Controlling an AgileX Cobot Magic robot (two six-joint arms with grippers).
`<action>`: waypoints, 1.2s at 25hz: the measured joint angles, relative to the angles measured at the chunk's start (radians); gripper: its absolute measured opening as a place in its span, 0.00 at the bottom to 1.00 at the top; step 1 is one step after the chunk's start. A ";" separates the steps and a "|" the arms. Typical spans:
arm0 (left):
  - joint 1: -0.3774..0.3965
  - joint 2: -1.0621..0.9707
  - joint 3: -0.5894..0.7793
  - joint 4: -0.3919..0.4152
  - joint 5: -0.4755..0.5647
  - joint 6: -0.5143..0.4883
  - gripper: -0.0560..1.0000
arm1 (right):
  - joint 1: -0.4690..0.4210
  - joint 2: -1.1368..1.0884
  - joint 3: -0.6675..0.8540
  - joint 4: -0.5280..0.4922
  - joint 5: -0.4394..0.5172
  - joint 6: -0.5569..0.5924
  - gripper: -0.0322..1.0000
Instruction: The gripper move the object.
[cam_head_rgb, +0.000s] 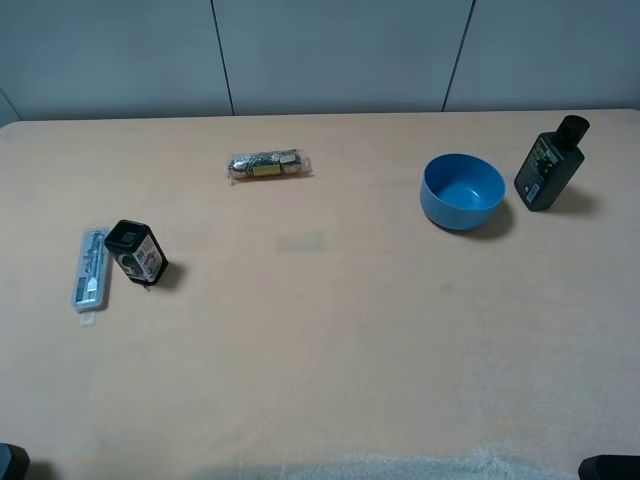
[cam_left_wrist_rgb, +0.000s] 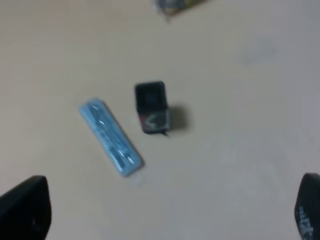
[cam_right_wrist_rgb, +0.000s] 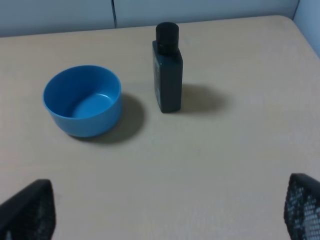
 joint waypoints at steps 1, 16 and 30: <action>0.023 -0.027 0.000 -0.003 0.000 0.014 0.99 | 0.000 0.000 0.000 0.000 0.000 0.000 0.70; 0.133 -0.343 0.205 -0.014 -0.051 0.032 0.99 | 0.000 0.000 0.000 0.000 0.000 0.000 0.70; 0.133 -0.388 0.313 -0.015 -0.085 0.032 0.99 | 0.000 0.000 0.000 0.000 0.000 0.000 0.70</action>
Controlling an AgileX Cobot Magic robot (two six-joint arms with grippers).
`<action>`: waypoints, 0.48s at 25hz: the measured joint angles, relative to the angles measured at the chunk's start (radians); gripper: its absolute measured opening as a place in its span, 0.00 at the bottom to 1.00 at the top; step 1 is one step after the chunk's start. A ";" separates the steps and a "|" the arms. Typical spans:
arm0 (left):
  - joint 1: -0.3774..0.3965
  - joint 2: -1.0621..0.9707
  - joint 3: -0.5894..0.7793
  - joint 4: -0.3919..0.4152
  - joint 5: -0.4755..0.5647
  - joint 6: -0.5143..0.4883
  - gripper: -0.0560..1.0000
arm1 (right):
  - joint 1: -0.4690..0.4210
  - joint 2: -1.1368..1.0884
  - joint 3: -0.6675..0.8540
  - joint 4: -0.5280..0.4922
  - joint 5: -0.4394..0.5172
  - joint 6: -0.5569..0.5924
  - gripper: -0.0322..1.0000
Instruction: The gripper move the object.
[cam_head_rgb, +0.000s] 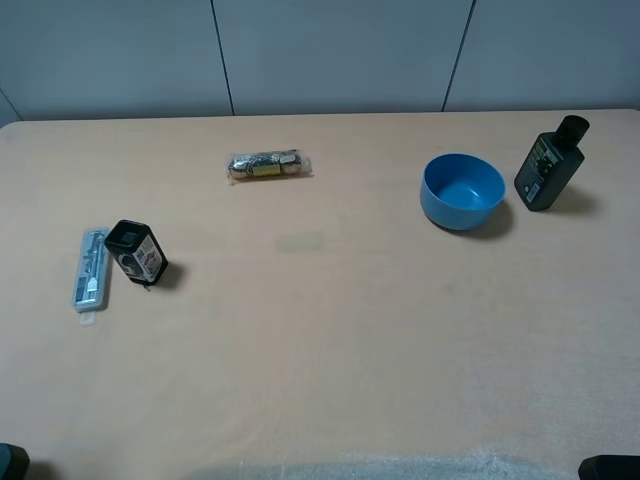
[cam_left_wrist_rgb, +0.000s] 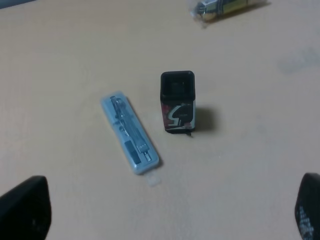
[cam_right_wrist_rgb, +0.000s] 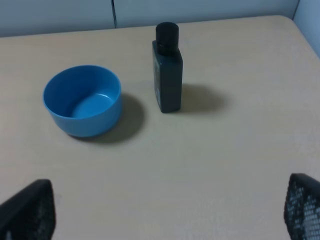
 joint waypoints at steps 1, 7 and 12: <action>0.000 0.000 0.000 0.001 0.000 0.000 0.99 | 0.000 0.000 0.000 0.000 0.000 0.000 0.70; 0.000 0.000 0.000 0.001 0.000 0.000 0.99 | 0.000 0.000 0.000 0.000 0.000 0.000 0.70; 0.000 0.000 0.000 0.001 0.000 0.000 0.99 | 0.000 0.000 0.000 0.000 0.000 0.000 0.70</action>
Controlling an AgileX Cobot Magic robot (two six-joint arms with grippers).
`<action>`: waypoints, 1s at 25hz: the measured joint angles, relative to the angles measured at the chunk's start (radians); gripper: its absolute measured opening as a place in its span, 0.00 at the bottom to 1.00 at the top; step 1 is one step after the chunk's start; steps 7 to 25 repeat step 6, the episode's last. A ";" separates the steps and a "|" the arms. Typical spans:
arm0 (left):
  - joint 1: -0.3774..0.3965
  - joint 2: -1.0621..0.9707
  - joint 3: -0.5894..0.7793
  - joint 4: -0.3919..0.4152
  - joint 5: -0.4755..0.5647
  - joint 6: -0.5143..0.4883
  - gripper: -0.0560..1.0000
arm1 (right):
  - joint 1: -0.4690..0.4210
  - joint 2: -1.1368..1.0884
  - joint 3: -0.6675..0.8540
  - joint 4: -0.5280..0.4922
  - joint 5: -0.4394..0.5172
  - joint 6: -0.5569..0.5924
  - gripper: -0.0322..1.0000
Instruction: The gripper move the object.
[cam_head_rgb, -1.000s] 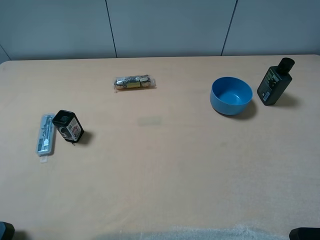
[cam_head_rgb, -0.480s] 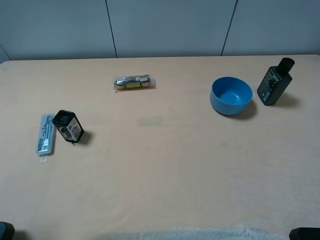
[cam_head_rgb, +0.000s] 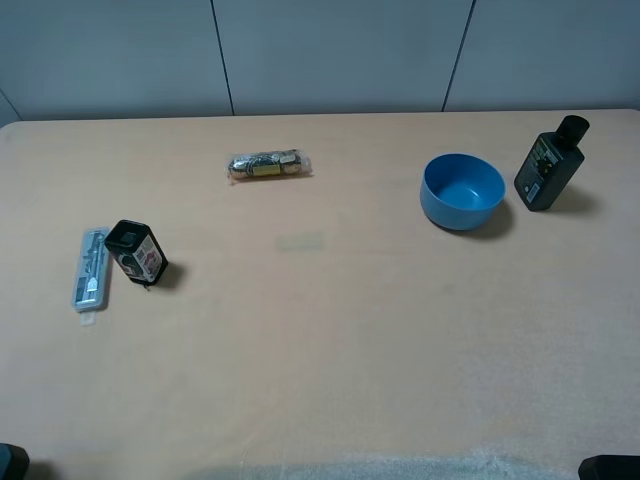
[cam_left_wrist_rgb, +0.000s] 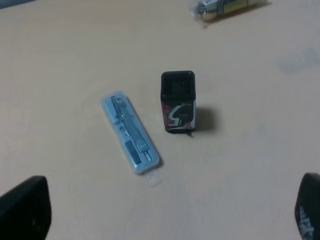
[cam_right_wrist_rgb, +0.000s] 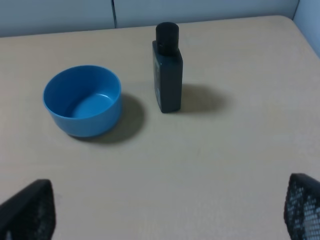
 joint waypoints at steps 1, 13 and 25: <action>0.000 0.000 0.000 0.001 0.000 0.000 0.99 | 0.000 0.000 0.000 0.000 0.000 0.000 0.70; 0.000 0.000 0.000 0.001 0.000 0.000 0.99 | 0.000 0.000 0.000 0.000 0.000 0.000 0.70; 0.000 0.000 0.000 0.001 0.000 0.000 0.99 | 0.000 0.000 0.000 0.000 0.000 0.000 0.70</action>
